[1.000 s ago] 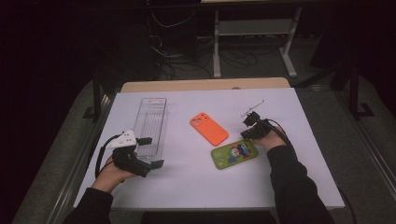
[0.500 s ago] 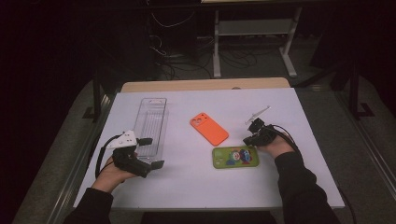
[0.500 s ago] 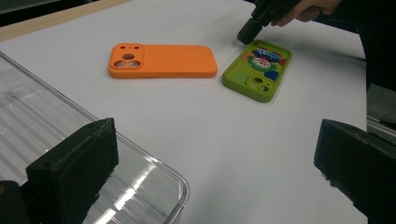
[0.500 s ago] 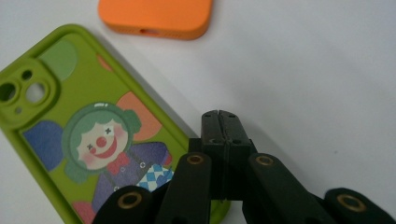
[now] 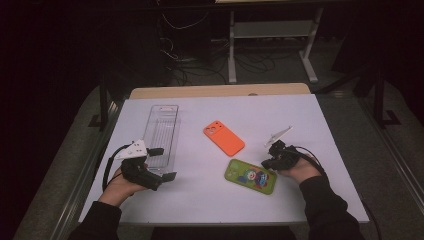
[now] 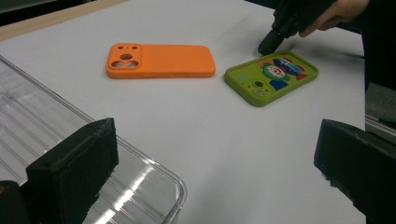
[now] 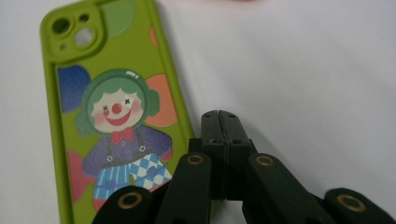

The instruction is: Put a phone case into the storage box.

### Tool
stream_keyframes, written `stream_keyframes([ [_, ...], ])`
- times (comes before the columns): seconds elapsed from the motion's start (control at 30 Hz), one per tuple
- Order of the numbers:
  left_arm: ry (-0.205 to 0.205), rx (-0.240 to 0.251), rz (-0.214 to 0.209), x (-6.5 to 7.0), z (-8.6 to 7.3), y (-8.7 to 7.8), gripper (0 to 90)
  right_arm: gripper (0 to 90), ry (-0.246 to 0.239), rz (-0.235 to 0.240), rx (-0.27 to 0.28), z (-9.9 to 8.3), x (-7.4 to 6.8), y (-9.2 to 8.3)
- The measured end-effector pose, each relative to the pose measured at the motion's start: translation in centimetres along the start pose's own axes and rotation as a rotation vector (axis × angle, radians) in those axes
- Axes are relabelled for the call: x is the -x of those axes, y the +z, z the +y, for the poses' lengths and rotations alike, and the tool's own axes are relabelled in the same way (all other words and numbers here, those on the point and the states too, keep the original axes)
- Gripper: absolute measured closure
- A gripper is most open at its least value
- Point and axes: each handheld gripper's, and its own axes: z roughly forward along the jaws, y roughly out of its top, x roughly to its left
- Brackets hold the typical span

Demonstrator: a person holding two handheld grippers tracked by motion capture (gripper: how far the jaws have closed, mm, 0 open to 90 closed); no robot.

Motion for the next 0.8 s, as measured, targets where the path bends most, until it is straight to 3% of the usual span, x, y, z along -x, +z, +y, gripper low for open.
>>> stream_keyframes([
  [0.33, 0.005, 0.002, -0.004, 0.0, 0.0, 0.1, 0.0, 88.5, -0.027, 0.011, -0.017, -0.8, -1.8, -0.3],
  [0.4, 0.003, 0.002, -0.005, 0.1, 0.0, 0.1, 0.0, 88.2, -0.025, -0.009, 0.001, -0.9, -1.8, -0.5],
  [0.5, 0.004, 0.004, -0.005, 0.1, 0.0, 0.3, 0.0, 79.2, 0.016, -0.047, 0.106, -0.9, -1.6, -1.6],
  [0.57, 0.012, 0.007, -0.009, 0.1, 0.0, 0.4, 0.0, 73.8, 0.031, -0.039, 0.16, -0.8, -1.5, -2.4],
  [0.73, 0.012, 0.007, -0.008, 0.1, 0.0, 0.3, 0.0, 42.6, 0.083, -0.073, 0.309, -1.7, -1.8, -4.2],
  [0.77, 0.014, 0.006, -0.007, 0.1, 0.0, 0.3, 0.0, 42.6, 0.083, -0.073, 0.309, -1.7, -1.8, -4.2],
  [0.8, 0.01, 0.004, -0.007, 0.2, 0.0, 0.3, 0.0, 33.5, 0.087, -0.092, 0.346, -2.2, -2.1, -4.6],
])
